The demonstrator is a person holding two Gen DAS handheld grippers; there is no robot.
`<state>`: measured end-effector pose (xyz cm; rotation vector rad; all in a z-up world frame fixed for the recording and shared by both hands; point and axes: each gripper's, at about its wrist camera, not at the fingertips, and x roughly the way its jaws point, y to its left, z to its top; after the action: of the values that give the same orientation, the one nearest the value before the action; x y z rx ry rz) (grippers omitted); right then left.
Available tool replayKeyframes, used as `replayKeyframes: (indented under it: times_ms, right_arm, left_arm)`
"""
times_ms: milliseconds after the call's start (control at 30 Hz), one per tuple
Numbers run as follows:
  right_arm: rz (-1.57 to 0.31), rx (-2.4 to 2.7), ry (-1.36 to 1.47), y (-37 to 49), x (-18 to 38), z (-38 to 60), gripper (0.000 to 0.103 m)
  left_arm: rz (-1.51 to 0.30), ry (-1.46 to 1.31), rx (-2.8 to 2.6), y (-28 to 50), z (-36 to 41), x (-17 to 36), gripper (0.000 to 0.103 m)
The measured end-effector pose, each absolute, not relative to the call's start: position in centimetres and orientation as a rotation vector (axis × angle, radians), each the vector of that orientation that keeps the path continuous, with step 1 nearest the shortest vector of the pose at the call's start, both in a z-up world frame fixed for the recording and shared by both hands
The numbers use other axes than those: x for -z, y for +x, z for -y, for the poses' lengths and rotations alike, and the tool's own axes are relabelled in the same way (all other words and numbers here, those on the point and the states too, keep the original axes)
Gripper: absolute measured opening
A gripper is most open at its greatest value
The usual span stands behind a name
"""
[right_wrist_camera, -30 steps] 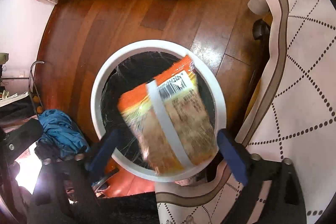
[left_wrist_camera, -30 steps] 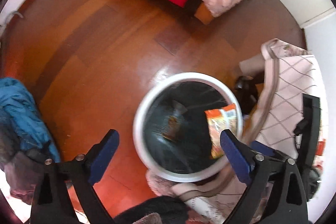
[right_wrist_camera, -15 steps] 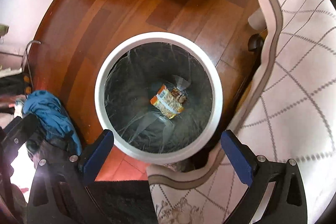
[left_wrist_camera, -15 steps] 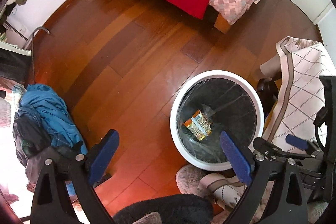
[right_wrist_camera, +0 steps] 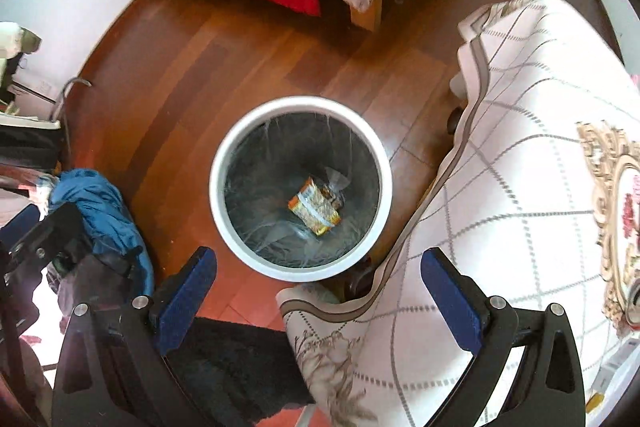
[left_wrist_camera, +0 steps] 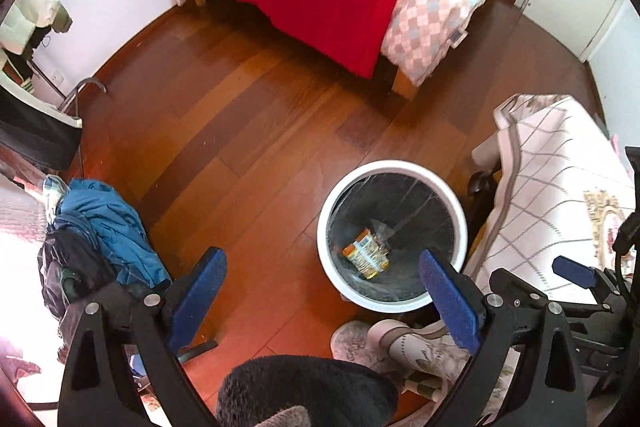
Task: Collect trash
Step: 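Move both open tools back over the table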
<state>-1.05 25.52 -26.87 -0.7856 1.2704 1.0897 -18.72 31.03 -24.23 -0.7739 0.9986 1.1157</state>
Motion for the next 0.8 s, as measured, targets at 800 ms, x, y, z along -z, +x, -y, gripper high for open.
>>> replayKeyframes:
  times_ms: [800]
  right_arm:
    - [-1.228,-0.949,-0.173,11.4,12.9,-2.7,0.103]
  left_arm:
    - [-0.972,-0.482,-0.927,-3.3,-18.2,19.5,0.098]
